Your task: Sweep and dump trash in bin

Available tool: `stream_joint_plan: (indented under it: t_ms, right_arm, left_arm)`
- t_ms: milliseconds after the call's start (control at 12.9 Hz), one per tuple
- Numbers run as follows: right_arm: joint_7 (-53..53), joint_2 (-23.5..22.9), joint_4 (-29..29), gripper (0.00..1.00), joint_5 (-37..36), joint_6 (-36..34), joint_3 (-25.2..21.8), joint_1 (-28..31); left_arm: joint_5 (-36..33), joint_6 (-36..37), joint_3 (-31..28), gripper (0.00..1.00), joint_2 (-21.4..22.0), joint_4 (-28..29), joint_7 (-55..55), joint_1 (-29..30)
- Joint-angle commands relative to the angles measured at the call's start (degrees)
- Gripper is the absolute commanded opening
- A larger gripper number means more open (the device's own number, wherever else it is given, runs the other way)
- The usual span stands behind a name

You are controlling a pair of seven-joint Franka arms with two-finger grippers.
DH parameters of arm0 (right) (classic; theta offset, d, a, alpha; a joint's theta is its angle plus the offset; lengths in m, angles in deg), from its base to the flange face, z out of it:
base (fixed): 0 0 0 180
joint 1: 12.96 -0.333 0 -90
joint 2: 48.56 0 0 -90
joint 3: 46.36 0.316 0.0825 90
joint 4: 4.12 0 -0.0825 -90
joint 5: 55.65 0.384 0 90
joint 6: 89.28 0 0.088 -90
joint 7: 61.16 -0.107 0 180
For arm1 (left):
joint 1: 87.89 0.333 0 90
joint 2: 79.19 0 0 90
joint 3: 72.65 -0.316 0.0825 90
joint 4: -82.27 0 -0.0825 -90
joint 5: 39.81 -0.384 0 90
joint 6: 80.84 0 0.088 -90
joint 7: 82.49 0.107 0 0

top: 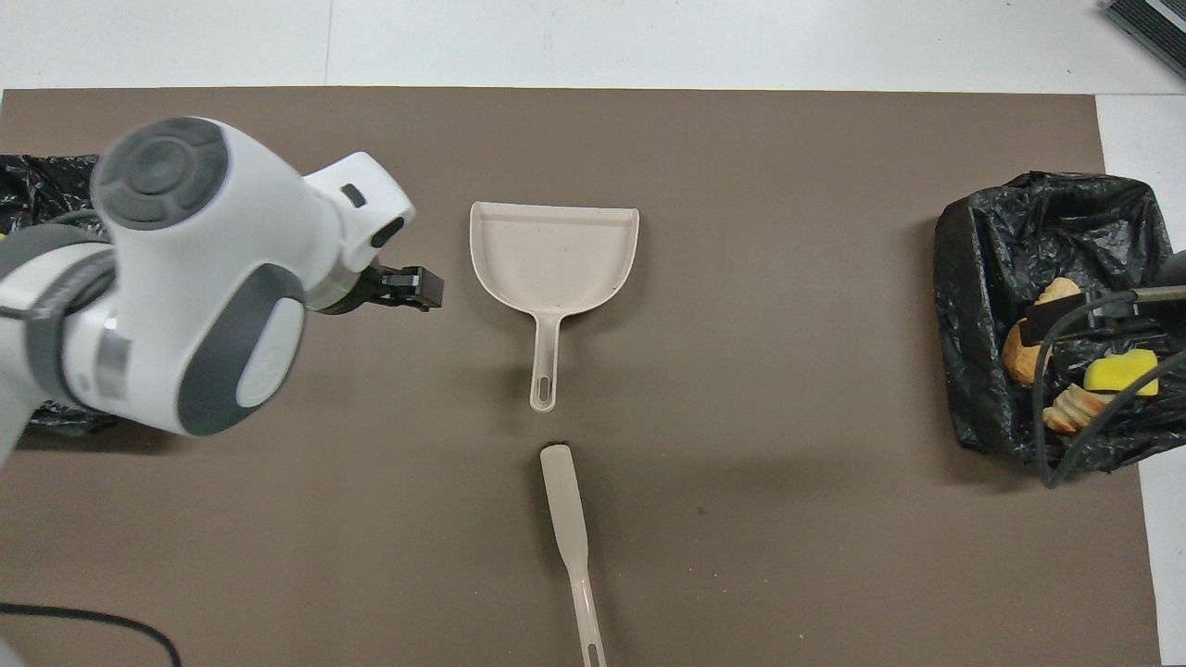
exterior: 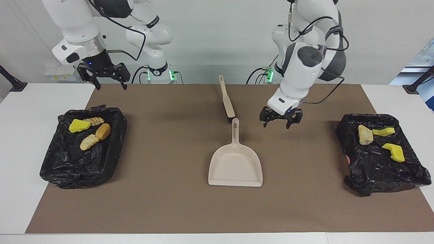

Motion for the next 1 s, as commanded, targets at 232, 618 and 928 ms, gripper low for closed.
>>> stream_joint_plan:
  t_ms: [232, 618, 928]
  right_arm:
    - [-0.4, 0.8, -0.6, 1.0, 0.0, -0.9, 0.2, 0.3]
    - [-0.4, 0.8, -0.6, 1.0, 0.0, -0.9, 0.2, 0.3]
    - [-0.4, 0.8, -0.6, 1.0, -0.1, -0.9, 0.2, 0.3]
  left_arm:
    - [-0.9, 11.1, 0.3, 1.0, 8.4, -5.7, 13.0, 11.3]
    - [-1.1, 18.9, -1.3, 1.0, 7.8, -13.2, 15.8, 13.6]
    - [-0.9, 21.2, -1.2, 1.0, 9.1, -10.8, 16.5, 13.5]
